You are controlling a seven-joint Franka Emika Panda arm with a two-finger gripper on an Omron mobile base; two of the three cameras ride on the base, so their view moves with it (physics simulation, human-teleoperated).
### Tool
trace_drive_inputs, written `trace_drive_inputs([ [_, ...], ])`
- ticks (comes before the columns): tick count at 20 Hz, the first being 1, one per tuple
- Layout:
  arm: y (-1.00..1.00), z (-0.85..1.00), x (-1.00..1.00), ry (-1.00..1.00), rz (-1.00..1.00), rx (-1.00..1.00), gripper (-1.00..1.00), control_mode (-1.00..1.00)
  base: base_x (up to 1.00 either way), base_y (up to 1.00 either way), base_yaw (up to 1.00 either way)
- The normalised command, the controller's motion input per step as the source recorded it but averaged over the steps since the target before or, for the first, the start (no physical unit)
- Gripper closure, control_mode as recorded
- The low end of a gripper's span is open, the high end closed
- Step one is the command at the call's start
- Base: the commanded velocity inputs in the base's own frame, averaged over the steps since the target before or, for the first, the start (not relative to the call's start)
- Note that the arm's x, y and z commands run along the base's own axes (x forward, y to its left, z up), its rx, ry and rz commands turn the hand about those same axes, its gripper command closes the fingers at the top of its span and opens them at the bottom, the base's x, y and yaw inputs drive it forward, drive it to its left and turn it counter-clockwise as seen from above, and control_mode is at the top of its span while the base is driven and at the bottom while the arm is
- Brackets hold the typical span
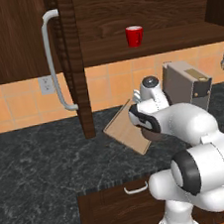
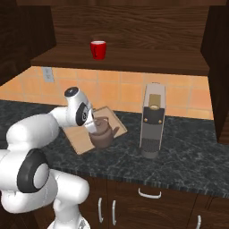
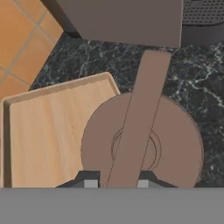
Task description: Pick the kettle from the counter and place it on the tray. Then pick the mug from the cabinet and place it on the tray. Then close the cabinet doors.
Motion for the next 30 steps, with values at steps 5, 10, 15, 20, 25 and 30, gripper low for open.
trace_drive_inputs([
  [5,0.06,0.0,0.46,0.0,0.01,0.0,1.0,-1.0,0.0,0.0,0.0],
  [10,0.05,0.14,0.01,-0.01,0.0,0.0,1.0,-1.0,0.0,0.0,0.0],
  [15,0.07,0.04,0.0,-0.05,0.0,0.0,1.0,-1.0,0.0,0.0,0.0],
  [20,0.14,-0.05,0.13,-0.1,0.03,0.0,1.0,-1.0,0.0,0.0,0.0],
  [25,0.1,-0.05,0.31,-0.12,0.08,0.0,1.0,-1.0,0.0,0.0,0.0],
  [30,0.06,-0.09,0.4,-0.07,0.09,0.0,1.0,-1.0,0.0,0.0,0.0],
])
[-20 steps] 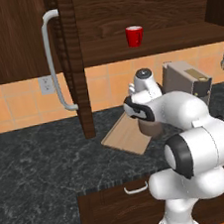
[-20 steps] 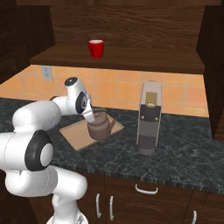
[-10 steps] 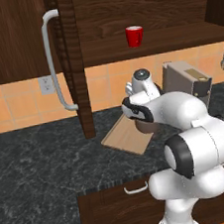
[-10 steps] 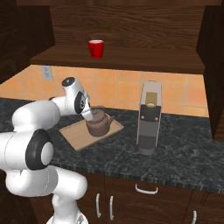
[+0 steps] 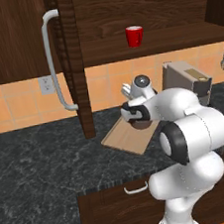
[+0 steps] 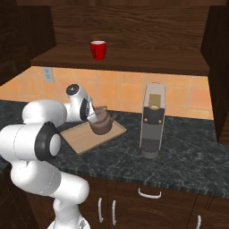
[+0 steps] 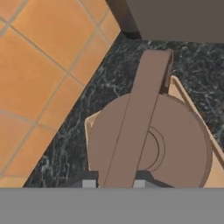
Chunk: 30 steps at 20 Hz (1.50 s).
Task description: Pick the kettle from the counter and place it on the tray. Then pick the mug from the cabinet and place it on the tray. Then close the cabinet doors.
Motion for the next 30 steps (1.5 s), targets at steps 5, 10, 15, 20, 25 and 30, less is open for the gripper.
trace_drive_inputs([
  [5,0.03,-0.27,0.19,0.0,0.04,0.01,1.0,-1.0,0.0,0.0,0.0],
  [10,0.0,-0.23,0.2,0.02,0.03,0.02,1.0,-1.0,0.0,0.0,0.0],
  [15,0.0,-0.23,0.07,0.0,0.04,0.01,1.0,-1.0,0.0,0.0,0.0],
  [20,0.0,-0.14,0.03,0.0,0.07,0.0,-1.0,-1.0,0.0,0.0,0.0],
  [25,0.0,0.0,-0.06,-0.01,0.11,-0.02,-1.0,-1.0,0.0,0.0,0.0],
  [30,0.0,0.26,-0.15,-0.07,0.08,-0.12,-1.0,-1.0,0.0,0.0,0.0],
])
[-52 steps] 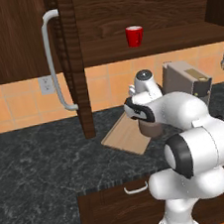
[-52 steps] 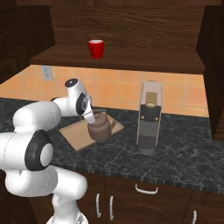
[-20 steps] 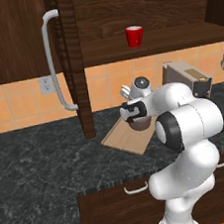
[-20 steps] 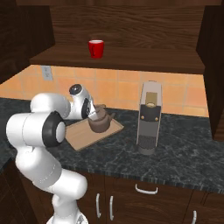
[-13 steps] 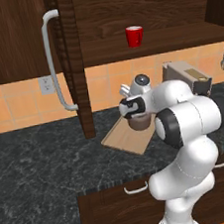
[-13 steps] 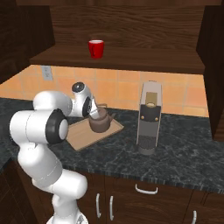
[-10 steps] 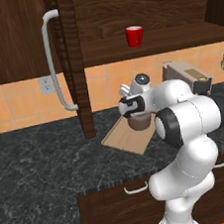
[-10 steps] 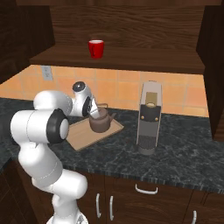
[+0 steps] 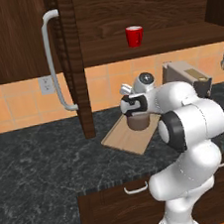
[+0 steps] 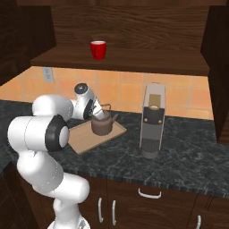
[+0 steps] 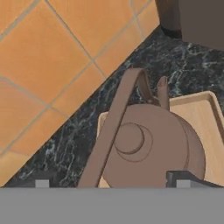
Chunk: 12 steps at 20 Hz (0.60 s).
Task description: Pick the kettle from the counter and place it on the tray. Then pick the mug from the cabinet and place it on the tray. Then close the cabinet doors.
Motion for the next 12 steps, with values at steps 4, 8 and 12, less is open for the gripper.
trace_drive_inputs([
  [4,0.0,0.41,-0.32,-0.07,0.08,-0.14,-1.0,-1.0,0.0,0.0,0.0],
  [8,0.0,0.56,-0.4,0.02,0.19,-0.06,-1.0,-1.0,0.0,0.0,0.0],
  [12,0.0,0.7,-0.37,0.19,0.26,0.0,-1.0,-1.0,0.0,0.0,0.0],
])
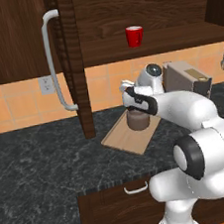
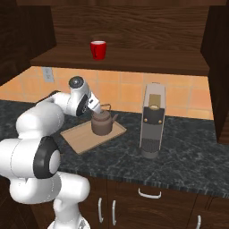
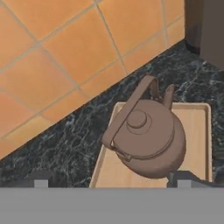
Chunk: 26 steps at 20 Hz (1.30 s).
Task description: Pick the kettle from the counter and place it on the tray. Then pick the mug from the cabinet and place it on the tray. Then close the cabinet doors.
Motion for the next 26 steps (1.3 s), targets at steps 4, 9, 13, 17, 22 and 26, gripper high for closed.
trace_drive_inputs([
  [4,-0.06,0.6,-0.44,0.02,0.32,-0.13,-1.0,-1.0,0.0,0.0,0.0],
  [9,-0.05,0.66,-0.24,0.0,0.05,-0.22,-1.0,-1.0,0.0,0.0,0.0],
  [13,0.0,0.66,-0.02,-0.01,0.0,-0.21,-1.0,-1.0,0.0,0.0,0.0],
  [17,-0.02,0.67,0.0,-0.15,0.0,-0.07,-1.0,-1.0,0.0,0.0,0.0],
  [22,-0.08,0.67,0.0,-0.19,0.0,-0.01,-1.0,-1.0,0.0,0.0,0.0],
  [26,-0.16,0.47,0.0,-0.23,0.01,0.0,-1.0,-1.0,0.0,0.0,0.0],
])
